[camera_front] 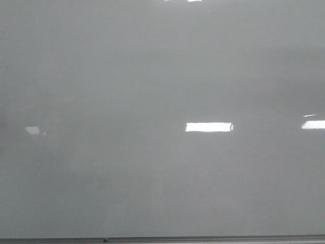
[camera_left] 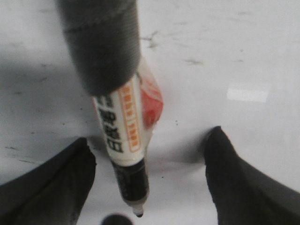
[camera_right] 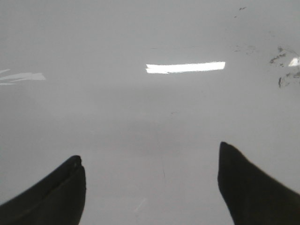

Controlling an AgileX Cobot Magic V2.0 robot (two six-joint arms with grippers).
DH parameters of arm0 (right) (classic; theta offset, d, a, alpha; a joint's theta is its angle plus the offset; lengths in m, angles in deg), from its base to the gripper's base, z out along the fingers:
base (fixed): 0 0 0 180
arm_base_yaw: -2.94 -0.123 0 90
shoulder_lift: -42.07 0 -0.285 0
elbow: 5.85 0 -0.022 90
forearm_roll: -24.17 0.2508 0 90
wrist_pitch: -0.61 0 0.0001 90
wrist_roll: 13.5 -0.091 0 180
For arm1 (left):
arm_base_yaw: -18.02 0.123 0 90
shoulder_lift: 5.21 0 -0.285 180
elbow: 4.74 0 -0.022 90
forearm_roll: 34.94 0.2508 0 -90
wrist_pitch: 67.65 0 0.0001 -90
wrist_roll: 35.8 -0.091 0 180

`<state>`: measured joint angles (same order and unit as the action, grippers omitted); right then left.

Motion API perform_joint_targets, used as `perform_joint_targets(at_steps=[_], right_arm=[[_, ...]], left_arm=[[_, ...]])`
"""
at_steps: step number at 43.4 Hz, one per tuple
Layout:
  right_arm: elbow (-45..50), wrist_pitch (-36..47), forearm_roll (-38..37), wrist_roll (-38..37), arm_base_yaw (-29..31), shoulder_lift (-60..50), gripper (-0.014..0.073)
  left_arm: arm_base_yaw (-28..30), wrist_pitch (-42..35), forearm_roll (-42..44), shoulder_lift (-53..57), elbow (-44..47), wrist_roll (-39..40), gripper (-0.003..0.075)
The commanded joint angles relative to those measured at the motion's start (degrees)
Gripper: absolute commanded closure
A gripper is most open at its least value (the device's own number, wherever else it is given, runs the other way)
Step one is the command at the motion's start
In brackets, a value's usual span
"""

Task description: Write number 7 on whiteboard

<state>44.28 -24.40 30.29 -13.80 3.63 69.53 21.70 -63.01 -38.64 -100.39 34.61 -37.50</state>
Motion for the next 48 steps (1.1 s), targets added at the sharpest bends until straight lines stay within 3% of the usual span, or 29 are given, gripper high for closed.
perform_joint_targets(at_steps=[1, 5, 12, 16, 23, 32, 38, 48], right_arm=[[-1.91, 4.26, -0.64, 0.3, -0.05, 0.74, -0.0006], [-1.91, 4.26, -0.64, 0.3, -0.05, 0.74, -0.0006], [-1.91, 4.26, -0.64, 0.3, -0.05, 0.74, -0.0006], [-1.91, 4.26, -0.64, 0.3, -0.05, 0.74, -0.0006], [-1.91, 4.26, -0.64, 0.3, -0.05, 0.74, -0.0006], [-1.98, 1.75, 1.08, 0.3, -1.09, 0.95, -0.0006], [-3.07, -2.96, 2.03, 3.81, -4.16, 4.21, -0.0006], [-8.92, -11.68, 12.76, 18.12, -14.21, 16.51, -0.0004]], left_arm=[[0.64, -7.98, -0.38, 0.29, -1.7, 0.63, 0.0274], [0.64, -8.77, -0.38, 0.29, -1.7, 0.63, 0.0366], [0.64, -8.89, -0.38, 0.29, -1.7, 0.63, 0.0594], [0.64, -8.67, -0.38, 0.97, -1.7, 0.63, 0.0679], [0.64, -3.82, -0.38, 5.69, -2.14, 0.63, 0.0692], [-1.87, 17.16, -0.83, 13.56, -8.86, 0.4, 0.0692], [-9.27, 28.95, -1.23, 15.99, -13.91, -6.23, 0.0692], [-28.56, 30.82, -9.48, 21.61, -15.24, -28.02, 0.0692]])
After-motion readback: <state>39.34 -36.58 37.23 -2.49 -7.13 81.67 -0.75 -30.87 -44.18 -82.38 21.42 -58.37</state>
